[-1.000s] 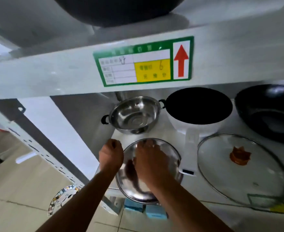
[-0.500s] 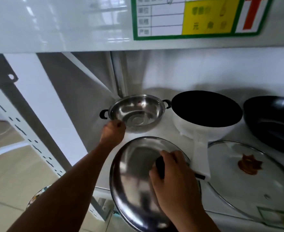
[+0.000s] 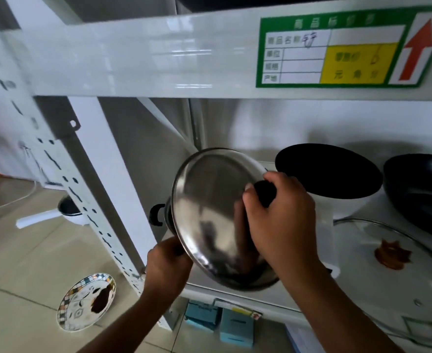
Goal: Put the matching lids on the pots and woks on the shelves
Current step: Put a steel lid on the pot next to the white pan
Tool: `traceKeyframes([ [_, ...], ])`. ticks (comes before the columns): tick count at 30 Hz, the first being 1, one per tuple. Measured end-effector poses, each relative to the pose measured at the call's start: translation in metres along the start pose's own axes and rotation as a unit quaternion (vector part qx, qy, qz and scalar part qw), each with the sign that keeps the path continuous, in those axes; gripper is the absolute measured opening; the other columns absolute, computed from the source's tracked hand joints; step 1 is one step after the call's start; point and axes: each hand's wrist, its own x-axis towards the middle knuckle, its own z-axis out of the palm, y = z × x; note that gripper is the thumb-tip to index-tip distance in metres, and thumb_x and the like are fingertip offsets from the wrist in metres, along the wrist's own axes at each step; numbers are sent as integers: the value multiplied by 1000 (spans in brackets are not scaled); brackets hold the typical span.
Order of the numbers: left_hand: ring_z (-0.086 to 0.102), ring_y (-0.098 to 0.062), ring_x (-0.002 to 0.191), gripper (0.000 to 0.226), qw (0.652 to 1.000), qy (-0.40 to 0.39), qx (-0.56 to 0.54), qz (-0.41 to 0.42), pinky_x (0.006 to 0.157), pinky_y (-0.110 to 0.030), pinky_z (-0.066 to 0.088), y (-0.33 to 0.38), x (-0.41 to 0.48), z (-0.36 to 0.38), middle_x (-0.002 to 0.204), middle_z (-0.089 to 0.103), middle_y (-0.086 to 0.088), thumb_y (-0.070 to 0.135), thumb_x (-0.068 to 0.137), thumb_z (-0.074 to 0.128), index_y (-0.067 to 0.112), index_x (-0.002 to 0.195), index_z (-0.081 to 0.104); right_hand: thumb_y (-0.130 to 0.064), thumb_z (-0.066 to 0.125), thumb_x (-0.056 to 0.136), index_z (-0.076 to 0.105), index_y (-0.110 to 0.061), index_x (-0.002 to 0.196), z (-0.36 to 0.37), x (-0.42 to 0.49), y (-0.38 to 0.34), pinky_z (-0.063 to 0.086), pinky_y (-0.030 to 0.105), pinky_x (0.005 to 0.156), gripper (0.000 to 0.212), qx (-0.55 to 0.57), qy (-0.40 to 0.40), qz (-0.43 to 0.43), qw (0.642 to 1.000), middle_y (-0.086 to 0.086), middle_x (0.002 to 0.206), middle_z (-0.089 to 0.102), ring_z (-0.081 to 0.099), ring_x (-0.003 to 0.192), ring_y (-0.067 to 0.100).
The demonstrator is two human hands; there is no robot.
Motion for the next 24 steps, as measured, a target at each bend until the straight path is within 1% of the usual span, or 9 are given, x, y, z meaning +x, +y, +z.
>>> traceKeyframes([
  [1,53,-15,49,20,999,21,-25,-3,49,-28,46,1,-6,0,52,65,2,15,85,63,18,66,62,-37,63,86,66,-15,108,8,7,-3,50,36,79,32,-7,-11,-2,1000,8,97,65,62,92,27],
  [3,54,-19,51,3,985,74,-141,-65,48,-27,44,-3,-9,2,61,63,-6,19,91,55,18,92,58,-39,60,86,64,-14,112,27,21,-8,48,35,80,36,-35,-40,-7,999,8,101,66,62,96,28],
  [6,47,-23,55,24,949,134,-239,-157,60,-35,38,-13,3,3,69,54,-8,30,90,45,14,107,50,-37,60,89,62,-10,116,57,38,-13,43,34,83,38,-73,-112,-22,991,12,111,64,59,105,30],
  [9,46,-24,59,21,940,133,-260,-176,57,-32,35,-16,12,2,73,52,-8,26,93,40,14,108,50,-33,62,90,61,-9,117,84,42,-11,44,34,86,37,-93,-171,-50,980,13,115,63,58,110,31],
  [13,55,-27,77,17,939,108,-271,-184,58,-31,40,-14,15,4,89,57,-11,24,97,42,13,107,49,-30,64,90,64,-8,106,109,34,-5,46,35,82,28,-99,-207,-73,971,12,106,64,61,102,31],
  [15,59,-26,75,16,943,101,-265,-175,60,-33,41,-18,17,8,93,60,-11,25,96,45,12,105,50,-29,62,91,63,-8,105,116,32,-2,46,36,82,26,-96,-212,-74,970,12,105,63,60,101,31],
  [19,63,-24,70,15,947,96,-261,-162,62,-33,44,-21,20,14,94,63,-11,22,93,52,10,102,53,-25,60,92,62,-7,101,120,33,-2,41,32,75,20,-109,-212,-83,968,12,103,62,60,97,30],
  [22,64,-23,71,19,944,101,-263,-169,56,-27,47,-23,24,17,92,64,-14,20,92,56,5,103,54,-19,60,90,63,-7,97,120,35,-1,42,32,74,14,-128,-212,-83,965,13,102,63,61,98,32],
  [24,63,-17,65,25,949,94,-248,-168,52,-24,46,-27,27,19,92,67,-18,22,89,56,2,103,59,-19,60,90,63,-7,97,118,34,1,40,31,74,14,-128,-210,-83,966,12,103,62,60,99,31],
])
